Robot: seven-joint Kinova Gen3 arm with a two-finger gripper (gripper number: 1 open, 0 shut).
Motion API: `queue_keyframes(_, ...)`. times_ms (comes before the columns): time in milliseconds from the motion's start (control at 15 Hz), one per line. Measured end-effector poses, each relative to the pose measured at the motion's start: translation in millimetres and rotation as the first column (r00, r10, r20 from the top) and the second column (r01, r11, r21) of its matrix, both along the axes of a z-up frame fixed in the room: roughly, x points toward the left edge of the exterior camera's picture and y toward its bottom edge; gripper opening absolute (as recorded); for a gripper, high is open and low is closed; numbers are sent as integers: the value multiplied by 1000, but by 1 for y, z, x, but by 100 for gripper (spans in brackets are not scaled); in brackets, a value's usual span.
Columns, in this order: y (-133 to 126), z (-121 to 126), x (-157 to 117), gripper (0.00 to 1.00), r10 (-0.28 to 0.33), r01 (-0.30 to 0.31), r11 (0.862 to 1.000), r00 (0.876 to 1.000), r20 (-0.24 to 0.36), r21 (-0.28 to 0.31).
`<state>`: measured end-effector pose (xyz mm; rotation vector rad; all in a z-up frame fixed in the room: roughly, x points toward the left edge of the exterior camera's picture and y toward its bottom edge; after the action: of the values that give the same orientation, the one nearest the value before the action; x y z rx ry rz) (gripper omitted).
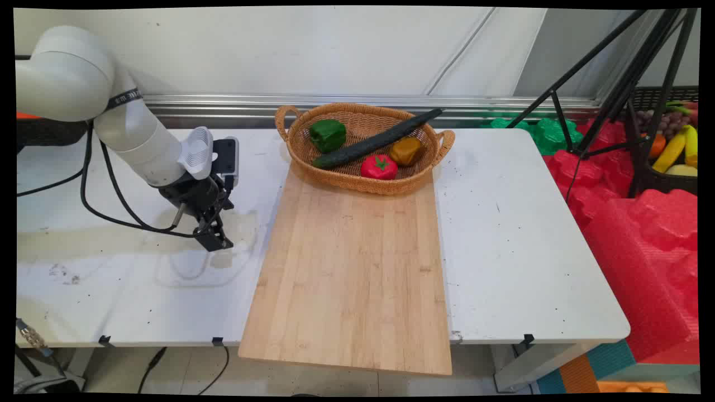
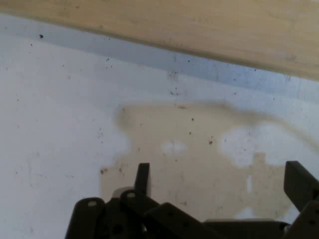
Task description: Pick up the potato from the vegetable basket
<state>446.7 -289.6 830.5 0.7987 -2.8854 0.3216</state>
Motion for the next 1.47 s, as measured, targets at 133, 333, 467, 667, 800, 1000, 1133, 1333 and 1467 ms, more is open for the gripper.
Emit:
queue_keyframes(133, 0, 6, -3, 100, 4, -5, 1000, 1000, -17, -19)
queue_keyframes(333, -1, 19, -8, 100, 20, -23, 998, 999, -49, -52)
queue_keyframes(467, -4, 32, -15, 100, 32, -39, 996, 996, -78, -85)
queue_keyframes(667, -9, 47, -24, 100, 41, -54, 991, 993, -108, -119)
queue_keyframes(800, -16, 61, -34, 100, 44, -65, 986, 989, -140, -154)
queue_keyframes(1000, -30, 79, -51, 100, 37, -76, 976, 982, -186, -205)
queue_keyframes(1133, -41, 89, -62, 100, 33, -83, 968, 977, -210, -235)
queue_keyframes(1333, -68, 106, -87, 100, 22, -97, 950, 968, -249, -296)
queue_keyframes(1467, -86, 113, -103, 100, 13, -103, 938, 965, -263, -330)
